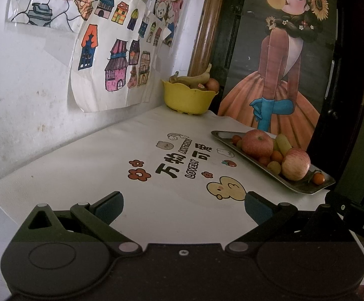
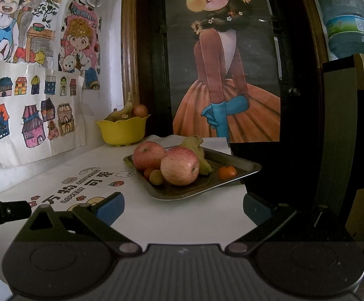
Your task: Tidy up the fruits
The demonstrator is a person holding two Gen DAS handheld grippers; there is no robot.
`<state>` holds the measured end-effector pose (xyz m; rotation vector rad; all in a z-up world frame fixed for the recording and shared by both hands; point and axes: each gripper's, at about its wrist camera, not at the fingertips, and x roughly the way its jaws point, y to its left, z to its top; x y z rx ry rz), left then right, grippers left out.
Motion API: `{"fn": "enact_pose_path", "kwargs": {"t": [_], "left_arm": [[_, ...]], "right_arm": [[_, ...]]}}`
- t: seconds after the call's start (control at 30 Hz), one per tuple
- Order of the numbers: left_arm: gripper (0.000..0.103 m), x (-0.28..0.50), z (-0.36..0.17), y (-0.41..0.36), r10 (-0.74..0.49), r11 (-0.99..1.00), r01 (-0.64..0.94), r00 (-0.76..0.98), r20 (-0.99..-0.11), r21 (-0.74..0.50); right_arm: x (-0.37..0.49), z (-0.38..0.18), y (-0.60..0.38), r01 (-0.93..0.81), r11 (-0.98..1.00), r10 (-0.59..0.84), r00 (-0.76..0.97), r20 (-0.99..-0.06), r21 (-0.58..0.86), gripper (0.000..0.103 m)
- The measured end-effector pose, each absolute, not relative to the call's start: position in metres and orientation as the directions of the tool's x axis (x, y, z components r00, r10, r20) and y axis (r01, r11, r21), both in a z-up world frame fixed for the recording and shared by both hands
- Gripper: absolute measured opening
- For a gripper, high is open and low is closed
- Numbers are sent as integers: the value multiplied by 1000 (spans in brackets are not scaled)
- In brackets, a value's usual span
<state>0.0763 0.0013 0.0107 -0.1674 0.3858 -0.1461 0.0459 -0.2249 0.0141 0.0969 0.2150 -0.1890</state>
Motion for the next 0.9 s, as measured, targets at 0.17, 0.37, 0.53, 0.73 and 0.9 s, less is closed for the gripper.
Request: {"fn": "enact_pose_path", "kwargs": {"t": [0.17, 0.37, 0.53, 0.73, 0.9], "left_arm": [[102, 77, 11, 1, -173, 976, 110, 916, -362, -190], [102, 77, 10, 1, -174, 976, 110, 915, -363, -190], [102, 77, 10, 2, -174, 975, 110, 915, -363, -190], [102, 76, 10, 1, -174, 976, 111, 915, -363, -190], [102, 77, 9, -2, -167, 977, 102, 909, -383, -186]], "right_arm": [[46, 14, -225, 196, 978, -175, 959, -221, 75, 103], [46, 14, -225, 196, 978, -175, 959, -222, 75, 103], [45, 13, -224, 197, 977, -175, 959, -221, 79, 103], [45, 13, -223, 198, 977, -177, 959, -221, 80, 103], [45, 13, -224, 198, 977, -176, 959, -221, 80, 103]]}}
